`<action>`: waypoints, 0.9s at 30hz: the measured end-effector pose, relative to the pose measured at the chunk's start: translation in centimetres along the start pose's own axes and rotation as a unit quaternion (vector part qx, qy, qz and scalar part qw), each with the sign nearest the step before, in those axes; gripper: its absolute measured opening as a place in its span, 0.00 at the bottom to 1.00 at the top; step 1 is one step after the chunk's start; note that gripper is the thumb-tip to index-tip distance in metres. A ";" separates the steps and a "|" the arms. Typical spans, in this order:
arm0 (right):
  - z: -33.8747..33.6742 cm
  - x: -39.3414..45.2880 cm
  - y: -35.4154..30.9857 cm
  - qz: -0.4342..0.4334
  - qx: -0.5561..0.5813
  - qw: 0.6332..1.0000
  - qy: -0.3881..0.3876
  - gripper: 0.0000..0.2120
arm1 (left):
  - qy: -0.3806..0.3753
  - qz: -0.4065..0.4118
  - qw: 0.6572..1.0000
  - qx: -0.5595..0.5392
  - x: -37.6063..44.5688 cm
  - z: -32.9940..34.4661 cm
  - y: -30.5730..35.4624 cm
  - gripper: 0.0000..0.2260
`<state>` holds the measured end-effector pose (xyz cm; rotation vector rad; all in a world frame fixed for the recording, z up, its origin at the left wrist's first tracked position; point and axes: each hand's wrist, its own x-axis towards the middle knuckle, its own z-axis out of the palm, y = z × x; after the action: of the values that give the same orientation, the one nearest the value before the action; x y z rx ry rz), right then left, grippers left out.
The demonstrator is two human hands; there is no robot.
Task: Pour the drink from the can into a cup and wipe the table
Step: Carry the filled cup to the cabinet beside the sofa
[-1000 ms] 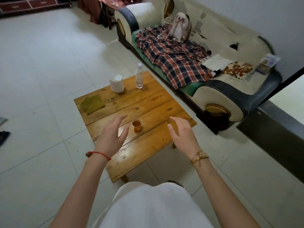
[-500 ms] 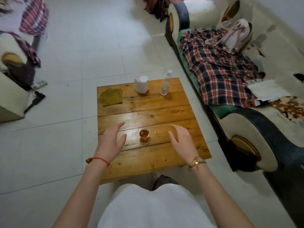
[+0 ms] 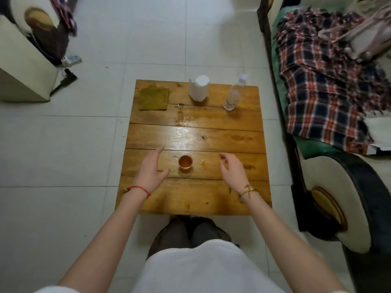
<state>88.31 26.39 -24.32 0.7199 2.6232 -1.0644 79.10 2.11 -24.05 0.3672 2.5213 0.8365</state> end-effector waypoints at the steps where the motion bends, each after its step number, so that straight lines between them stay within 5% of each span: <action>1: 0.8 0.8 0.7 0.007 -0.001 1.000 -0.007 0.17 | -0.006 -0.014 1.000 -0.011 0.6 1.1 -0.4 0.35; 14: 14.0 11.3 7.1 0.065 0.079 0.994 -0.043 0.14 | -0.029 -0.057 0.996 -0.059 10.5 15.8 -8.7 0.44; 27: 19.1 13.8 8.1 0.069 0.121 0.988 -0.059 0.13 | 0.042 -0.011 0.986 -0.164 12.2 18.9 -10.3 0.28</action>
<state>81.02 22.97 -47.87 0.8450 2.3323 -1.3549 76.98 8.08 -48.00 0.1978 2.3988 1.2574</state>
